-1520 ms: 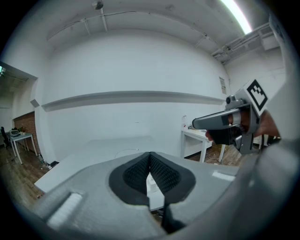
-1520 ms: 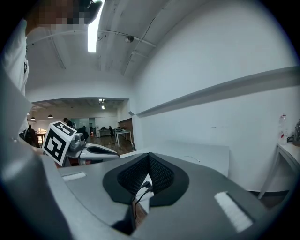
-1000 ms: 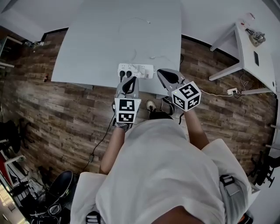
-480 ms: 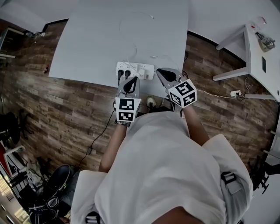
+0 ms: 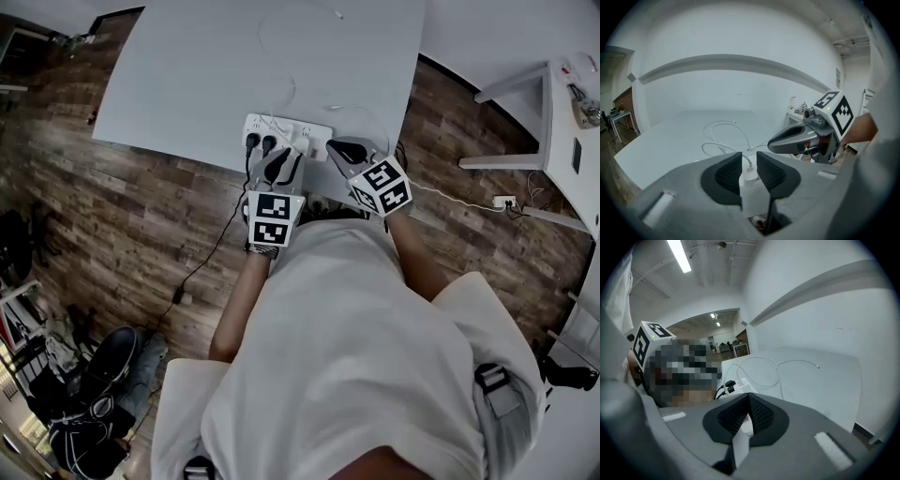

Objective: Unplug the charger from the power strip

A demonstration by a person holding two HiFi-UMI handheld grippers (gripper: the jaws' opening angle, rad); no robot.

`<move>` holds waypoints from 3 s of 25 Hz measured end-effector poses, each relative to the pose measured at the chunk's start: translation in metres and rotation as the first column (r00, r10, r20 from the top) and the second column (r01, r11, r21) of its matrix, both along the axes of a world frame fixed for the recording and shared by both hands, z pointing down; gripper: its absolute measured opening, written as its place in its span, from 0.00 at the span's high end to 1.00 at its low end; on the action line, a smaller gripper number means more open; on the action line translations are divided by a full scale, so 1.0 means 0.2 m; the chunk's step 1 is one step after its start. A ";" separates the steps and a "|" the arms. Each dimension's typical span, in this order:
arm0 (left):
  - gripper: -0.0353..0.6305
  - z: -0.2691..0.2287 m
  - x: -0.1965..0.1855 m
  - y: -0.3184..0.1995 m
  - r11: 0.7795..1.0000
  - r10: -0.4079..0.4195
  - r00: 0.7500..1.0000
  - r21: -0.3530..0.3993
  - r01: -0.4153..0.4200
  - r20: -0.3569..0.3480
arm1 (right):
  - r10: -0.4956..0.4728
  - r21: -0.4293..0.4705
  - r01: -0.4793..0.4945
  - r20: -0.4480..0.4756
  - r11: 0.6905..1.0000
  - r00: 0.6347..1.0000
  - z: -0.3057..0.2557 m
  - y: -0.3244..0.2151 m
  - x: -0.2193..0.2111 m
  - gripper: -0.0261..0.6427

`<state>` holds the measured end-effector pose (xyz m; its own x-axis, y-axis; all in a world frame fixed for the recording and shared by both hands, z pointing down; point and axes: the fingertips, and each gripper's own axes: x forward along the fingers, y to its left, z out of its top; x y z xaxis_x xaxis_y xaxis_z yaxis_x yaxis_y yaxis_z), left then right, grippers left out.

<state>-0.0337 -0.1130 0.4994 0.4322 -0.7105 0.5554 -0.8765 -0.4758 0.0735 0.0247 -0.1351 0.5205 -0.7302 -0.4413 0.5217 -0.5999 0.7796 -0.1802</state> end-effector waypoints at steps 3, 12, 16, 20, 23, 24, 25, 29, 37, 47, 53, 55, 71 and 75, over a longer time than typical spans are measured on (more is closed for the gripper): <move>0.77 0.05 0.00 -0.02 0.999 0.004 1.000 -0.032 -0.004 0.009 | -0.010 -0.021 0.009 -0.029 1.000 1.000 0.10 -0.04 -0.03 0.96; 0.70 0.21 0.04 -0.03 0.993 -0.001 0.999 -0.117 0.005 0.038 | -0.043 -0.087 0.037 -0.070 0.996 0.997 0.27 -0.09 -0.08 0.96; 0.69 0.25 0.03 -0.05 0.991 -0.004 0.999 -0.131 0.011 0.048 | -0.057 -0.100 0.047 -0.102 0.994 0.993 0.32 -0.10 -0.08 0.96; 0.68 0.29 0.05 -0.09 0.987 0.015 0.998 -0.159 -0.006 0.057 | -0.069 -0.106 0.056 -0.127 0.993 0.989 0.36 -0.12 -0.08 0.96; 0.68 0.31 0.07 -0.10 0.985 0.030 0.997 -0.169 -0.018 0.072 | -0.076 -0.114 0.059 -0.151 0.992 0.986 0.40 -0.12 -0.07 0.96; 0.68 0.32 0.07 -0.10 0.985 0.031 0.996 -0.170 -0.017 0.080 | -0.082 -0.113 0.064 -0.158 0.992 0.984 0.41 -0.12 -0.07 0.96; 0.68 0.33 0.07 -0.10 0.985 0.031 0.996 -0.171 -0.015 0.087 | -0.089 -0.108 0.072 -0.166 0.992 0.982 0.43 -0.12 -0.06 0.96; 0.68 0.36 0.07 -0.11 0.985 0.017 0.995 -0.175 0.001 0.098 | -0.098 -0.099 0.080 -0.190 0.992 0.977 0.45 -0.12 -0.07 0.96; 0.68 0.42 0.06 -0.15 0.984 -0.012 0.995 -0.175 0.030 0.099 | -0.094 -0.084 0.078 -0.211 0.993 0.973 0.47 -0.14 -0.09 0.96; 0.71 0.42 0.04 -0.17 0.983 -0.076 0.996 -0.162 0.084 0.054 | -0.097 -0.075 0.084 -0.201 0.994 0.975 0.47 -0.14 -0.09 0.96; 0.72 0.41 0.02 -0.17 0.976 -0.118 0.993 -0.183 0.120 0.024 | -0.088 -0.056 0.078 -0.200 0.995 0.976 0.46 -0.15 -0.10 0.96; 0.72 0.41 0.03 -0.18 0.978 -0.106 0.994 -0.179 0.110 0.034 | -0.090 -0.064 0.078 -0.198 0.995 0.976 0.46 -0.15 -0.10 0.96; 0.73 0.42 0.05 -0.17 0.972 -0.145 0.989 -0.184 0.148 0.029 | -0.082 -0.071 0.070 -0.187 0.995 0.979 0.47 -0.14 -0.06 0.96; 0.73 0.41 0.05 -0.16 0.975 -0.140 0.989 -0.170 0.145 0.041 | -0.083 -0.074 0.070 -0.185 0.995 0.979 0.46 -0.13 -0.06 0.96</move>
<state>-0.0234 -0.1445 0.5811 0.3152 -0.6564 0.6855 -0.9374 -0.3279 0.1170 0.0122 -0.1605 0.6130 -0.6471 -0.3475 0.6786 -0.5667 0.8146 -0.1233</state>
